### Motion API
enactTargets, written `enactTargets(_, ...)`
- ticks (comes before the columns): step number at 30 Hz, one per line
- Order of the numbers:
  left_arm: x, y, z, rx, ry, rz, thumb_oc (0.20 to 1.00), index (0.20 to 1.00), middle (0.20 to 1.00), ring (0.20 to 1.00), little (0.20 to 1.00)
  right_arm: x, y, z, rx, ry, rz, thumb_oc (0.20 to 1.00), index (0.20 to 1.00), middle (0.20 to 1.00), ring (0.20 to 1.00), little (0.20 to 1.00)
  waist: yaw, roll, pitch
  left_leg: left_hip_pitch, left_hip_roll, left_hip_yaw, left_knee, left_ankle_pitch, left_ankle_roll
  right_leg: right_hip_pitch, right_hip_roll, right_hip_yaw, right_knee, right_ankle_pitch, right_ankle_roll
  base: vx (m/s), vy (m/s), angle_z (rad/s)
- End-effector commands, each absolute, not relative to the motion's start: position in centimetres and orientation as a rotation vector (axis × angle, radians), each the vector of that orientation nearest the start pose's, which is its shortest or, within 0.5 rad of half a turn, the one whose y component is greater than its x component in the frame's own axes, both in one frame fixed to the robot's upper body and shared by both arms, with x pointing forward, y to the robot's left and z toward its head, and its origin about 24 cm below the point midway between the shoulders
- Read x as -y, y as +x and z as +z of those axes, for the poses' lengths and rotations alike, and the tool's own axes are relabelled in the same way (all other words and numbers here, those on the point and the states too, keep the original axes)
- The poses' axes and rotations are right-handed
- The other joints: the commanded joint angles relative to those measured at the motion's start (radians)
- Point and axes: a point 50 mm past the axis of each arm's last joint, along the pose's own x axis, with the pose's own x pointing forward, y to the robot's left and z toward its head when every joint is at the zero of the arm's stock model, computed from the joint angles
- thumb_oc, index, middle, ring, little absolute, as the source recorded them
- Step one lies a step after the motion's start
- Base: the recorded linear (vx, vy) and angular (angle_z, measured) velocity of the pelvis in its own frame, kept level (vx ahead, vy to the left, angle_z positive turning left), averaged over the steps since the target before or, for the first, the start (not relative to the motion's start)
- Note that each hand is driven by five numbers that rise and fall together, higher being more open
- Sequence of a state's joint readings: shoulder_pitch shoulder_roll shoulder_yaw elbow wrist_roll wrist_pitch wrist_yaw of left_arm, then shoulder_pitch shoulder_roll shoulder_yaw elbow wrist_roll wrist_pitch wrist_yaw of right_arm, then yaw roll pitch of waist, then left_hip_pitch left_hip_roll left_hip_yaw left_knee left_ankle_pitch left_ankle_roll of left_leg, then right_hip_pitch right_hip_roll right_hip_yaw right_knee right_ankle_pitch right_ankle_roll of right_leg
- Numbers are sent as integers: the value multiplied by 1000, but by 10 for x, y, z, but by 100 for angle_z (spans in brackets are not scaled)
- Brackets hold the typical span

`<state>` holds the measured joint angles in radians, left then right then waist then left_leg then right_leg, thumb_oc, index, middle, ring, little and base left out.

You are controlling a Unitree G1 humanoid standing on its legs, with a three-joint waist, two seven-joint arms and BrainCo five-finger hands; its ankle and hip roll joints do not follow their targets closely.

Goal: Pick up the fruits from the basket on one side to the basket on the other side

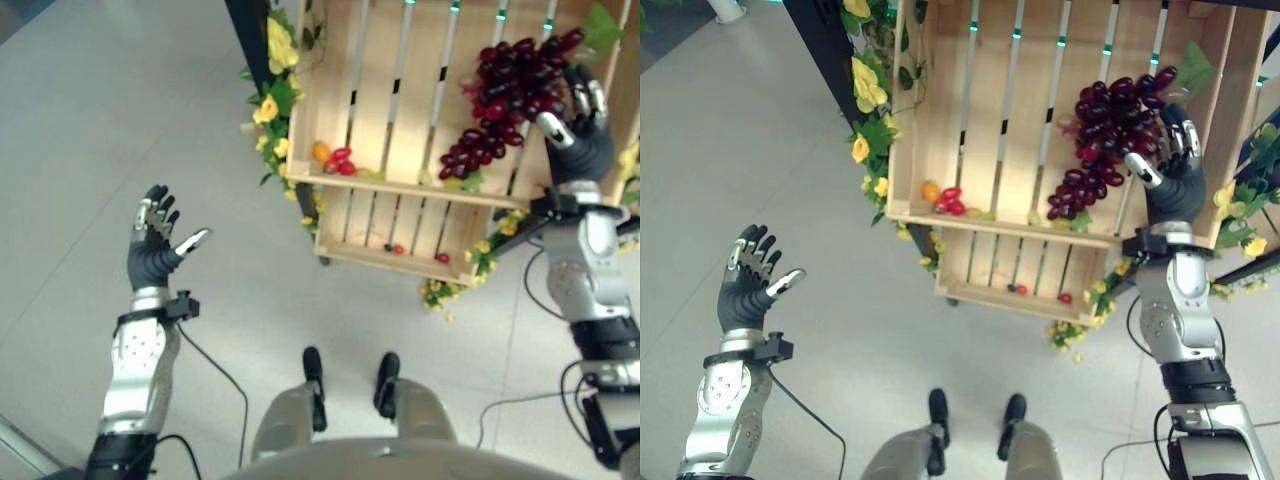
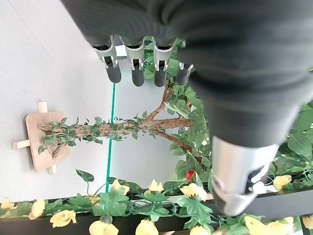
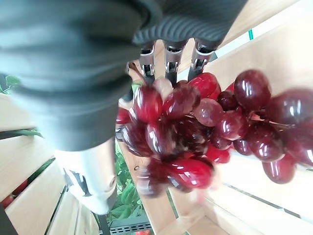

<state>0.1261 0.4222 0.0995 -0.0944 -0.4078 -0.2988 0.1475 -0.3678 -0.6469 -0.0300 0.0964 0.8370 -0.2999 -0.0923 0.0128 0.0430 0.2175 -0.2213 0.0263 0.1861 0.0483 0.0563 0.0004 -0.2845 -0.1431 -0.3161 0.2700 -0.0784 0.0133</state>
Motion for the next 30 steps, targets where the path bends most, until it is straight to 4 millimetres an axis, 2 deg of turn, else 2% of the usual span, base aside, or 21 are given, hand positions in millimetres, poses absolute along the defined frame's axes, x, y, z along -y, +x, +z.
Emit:
enactTargets(1,-260,224,129,474,76,202,1000,1000,1000,1000,1000,277,312,213,584,87,-126,1000,1000,1000,1000,1000,57,-42,28,43,-30,1,69,-134,-15,82,2,24,-84,-17,80,0,0,0)
enactTargets(4,-264,224,128,463,101,207,1000,1000,1000,1000,1000,285,308,217,543,-134,-158,1000,1000,1000,1000,1000,51,-47,32,41,-28,4,71,-135,-15,77,2,27,-79,-16,79,0,0,0)
enactTargets(6,-266,222,131,458,127,213,1000,1000,1000,1000,1000,294,305,235,523,-381,-212,1000,1000,1000,1000,1000,46,-52,38,36,-26,6,74,-136,-15,72,3,31,-80,-13,79,-4,2,2)
enactTargets(10,-267,220,132,450,146,217,1000,1000,1000,1000,1000,291,304,243,518,-491,-200,1000,1000,1000,1000,1000,42,-55,41,34,-24,7,79,-138,-15,67,3,32,-76,-13,79,0,1,-2)
enactTargets(15,-267,219,131,445,152,228,1000,1000,1000,1000,1000,291,300,237,496,-536,-188,1000,1000,1000,1000,1000,37,-60,39,32,-23,10,81,-140,-14,64,5,38,-78,-11,80,0,0,0)
enactTargets(23,-268,218,129,454,146,267,1000,1000,1000,1000,1000,286,274,201,493,-443,-183,1000,1000,1000,1000,1000,18,-61,39,33,-25,11,75,-142,-11,60,8,43,-78,-12,84,0,0,0)
enactTargets(28,-270,218,128,470,135,315,1000,1000,1000,1000,1000,281,255,173,507,-306,-233,1000,1000,1000,1000,1000,-4,-61,46,31,-26,13,75,-145,-8,54,10,49,-74,-12,86,1,2,2)
enactTargets(30,-271,217,127,470,137,323,1000,1000,1000,1000,1000,280,251,169,511,-293,-244,1000,1000,1000,1000,1000,-6,-63,47,31,-26,13,74,-145,-7,53,11,52,-73,-13,86,0,0,0)
